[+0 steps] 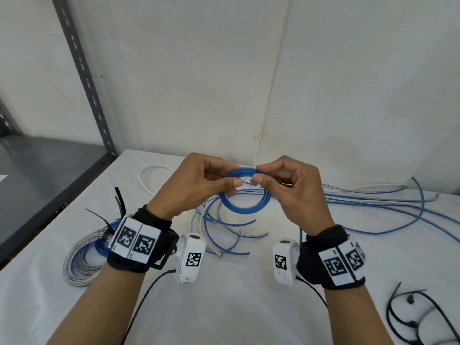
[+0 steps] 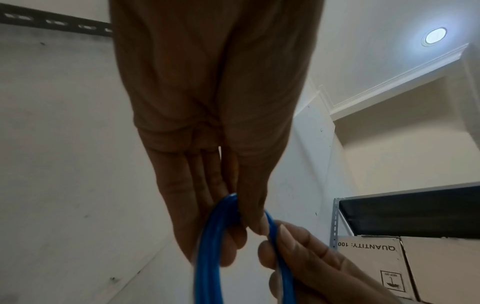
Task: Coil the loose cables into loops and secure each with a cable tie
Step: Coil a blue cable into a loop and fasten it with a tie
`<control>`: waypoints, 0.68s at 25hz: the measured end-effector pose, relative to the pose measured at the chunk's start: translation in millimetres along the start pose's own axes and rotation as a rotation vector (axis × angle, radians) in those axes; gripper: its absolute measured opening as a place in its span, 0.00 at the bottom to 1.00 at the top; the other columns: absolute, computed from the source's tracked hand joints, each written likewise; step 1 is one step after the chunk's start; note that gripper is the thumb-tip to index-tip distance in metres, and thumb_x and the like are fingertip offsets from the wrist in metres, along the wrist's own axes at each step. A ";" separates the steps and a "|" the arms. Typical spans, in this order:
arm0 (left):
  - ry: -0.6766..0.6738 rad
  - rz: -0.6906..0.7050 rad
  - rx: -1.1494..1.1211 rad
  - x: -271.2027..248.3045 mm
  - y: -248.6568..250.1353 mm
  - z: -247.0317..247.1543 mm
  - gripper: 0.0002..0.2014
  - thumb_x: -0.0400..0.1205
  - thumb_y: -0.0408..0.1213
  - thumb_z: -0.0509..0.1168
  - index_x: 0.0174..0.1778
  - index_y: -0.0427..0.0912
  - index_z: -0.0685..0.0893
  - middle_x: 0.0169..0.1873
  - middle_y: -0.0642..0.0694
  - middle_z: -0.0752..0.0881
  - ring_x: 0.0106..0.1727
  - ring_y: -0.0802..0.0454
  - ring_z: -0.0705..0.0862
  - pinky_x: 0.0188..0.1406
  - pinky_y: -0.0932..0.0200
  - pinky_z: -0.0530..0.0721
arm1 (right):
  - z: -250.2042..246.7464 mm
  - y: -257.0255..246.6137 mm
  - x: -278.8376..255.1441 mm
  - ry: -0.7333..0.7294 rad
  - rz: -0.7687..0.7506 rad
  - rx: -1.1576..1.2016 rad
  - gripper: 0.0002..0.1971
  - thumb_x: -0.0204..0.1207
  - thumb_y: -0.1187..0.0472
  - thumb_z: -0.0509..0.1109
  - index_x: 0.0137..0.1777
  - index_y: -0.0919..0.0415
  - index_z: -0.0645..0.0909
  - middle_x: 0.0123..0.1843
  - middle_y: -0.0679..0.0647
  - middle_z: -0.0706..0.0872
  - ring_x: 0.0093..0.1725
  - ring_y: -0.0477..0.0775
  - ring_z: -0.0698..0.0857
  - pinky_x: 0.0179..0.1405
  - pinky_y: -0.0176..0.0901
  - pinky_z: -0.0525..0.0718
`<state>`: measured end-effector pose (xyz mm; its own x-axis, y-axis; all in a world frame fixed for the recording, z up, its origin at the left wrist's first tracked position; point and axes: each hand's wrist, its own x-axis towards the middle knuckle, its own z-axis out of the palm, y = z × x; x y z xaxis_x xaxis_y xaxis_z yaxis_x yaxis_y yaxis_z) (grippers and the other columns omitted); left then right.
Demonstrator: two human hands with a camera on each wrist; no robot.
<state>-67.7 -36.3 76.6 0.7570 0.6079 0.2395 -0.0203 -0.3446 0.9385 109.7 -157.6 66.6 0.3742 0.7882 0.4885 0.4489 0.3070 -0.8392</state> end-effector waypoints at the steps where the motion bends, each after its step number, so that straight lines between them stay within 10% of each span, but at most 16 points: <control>1: 0.001 -0.020 0.030 -0.4 -1.3 -1.2 0.09 0.79 0.33 0.77 0.54 0.40 0.93 0.40 0.40 0.94 0.41 0.46 0.93 0.53 0.45 0.92 | -1.4 0.9 -0.2 -0.019 0.009 -0.021 0.05 0.75 0.65 0.81 0.48 0.58 0.89 0.42 0.51 0.95 0.45 0.54 0.94 0.50 0.59 0.90; 6: 0.024 -0.065 0.015 -2.2 2.3 -2.8 0.07 0.77 0.32 0.79 0.49 0.41 0.94 0.38 0.35 0.92 0.40 0.42 0.94 0.50 0.42 0.93 | -6.1 3.2 1.1 -0.084 0.013 -0.057 0.04 0.81 0.64 0.75 0.52 0.57 0.90 0.46 0.51 0.95 0.51 0.53 0.94 0.57 0.63 0.89; 10: 0.053 -0.063 -0.066 -2.8 5.7 -4.8 0.11 0.75 0.34 0.78 0.52 0.36 0.93 0.38 0.37 0.93 0.39 0.44 0.93 0.44 0.52 0.93 | -1.1 1.2 0.1 -0.044 0.020 -0.007 0.03 0.83 0.63 0.72 0.55 0.60 0.85 0.47 0.53 0.95 0.46 0.45 0.92 0.48 0.40 0.87; 17: 0.186 -0.051 -0.237 0.8 1.5 -7.8 0.15 0.72 0.38 0.77 0.52 0.35 0.92 0.39 0.35 0.93 0.41 0.43 0.94 0.42 0.54 0.91 | 4.6 -4.7 -0.9 -0.035 0.068 0.087 0.15 0.79 0.60 0.76 0.65 0.58 0.86 0.46 0.56 0.95 0.39 0.43 0.89 0.39 0.29 0.80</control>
<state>-72.2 -30.7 80.2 0.6291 0.7480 0.2115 -0.1536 -0.1471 0.9771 103.5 -157.3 69.1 0.3722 0.8266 0.4221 0.3505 0.2960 -0.8886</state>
